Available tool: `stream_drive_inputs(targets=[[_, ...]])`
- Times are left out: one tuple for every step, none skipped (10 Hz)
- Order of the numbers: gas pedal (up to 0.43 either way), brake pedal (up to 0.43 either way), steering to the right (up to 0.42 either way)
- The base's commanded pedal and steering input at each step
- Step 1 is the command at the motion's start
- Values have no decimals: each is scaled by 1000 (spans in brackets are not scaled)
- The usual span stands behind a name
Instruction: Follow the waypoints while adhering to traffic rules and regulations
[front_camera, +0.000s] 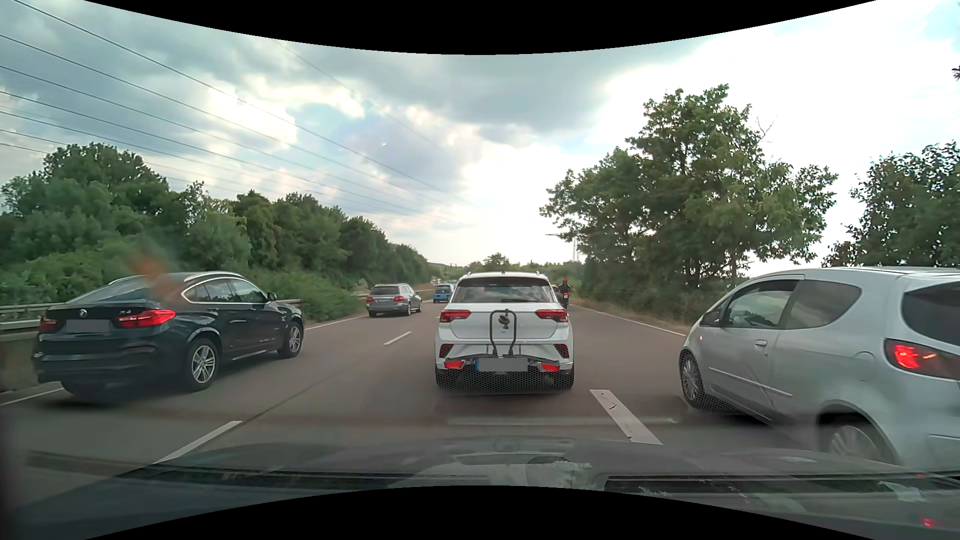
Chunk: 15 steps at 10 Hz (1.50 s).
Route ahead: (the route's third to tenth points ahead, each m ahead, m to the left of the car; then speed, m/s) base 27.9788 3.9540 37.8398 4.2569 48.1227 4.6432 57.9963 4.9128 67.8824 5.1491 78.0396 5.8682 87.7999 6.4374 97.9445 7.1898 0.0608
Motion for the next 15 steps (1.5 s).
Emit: stream_drive_inputs(targets=[[0,220,-13],[0,195,-13],[0,122,-13],[0,73,-13],[0,73,-13],[0,79,-13],[0,91,-13],[0,91,-13],[0,85,-13],[0,55,-13],[0,18,-13],[0,0,-13],[0,0,-13],[0,0,-13],[0,0,-13]])
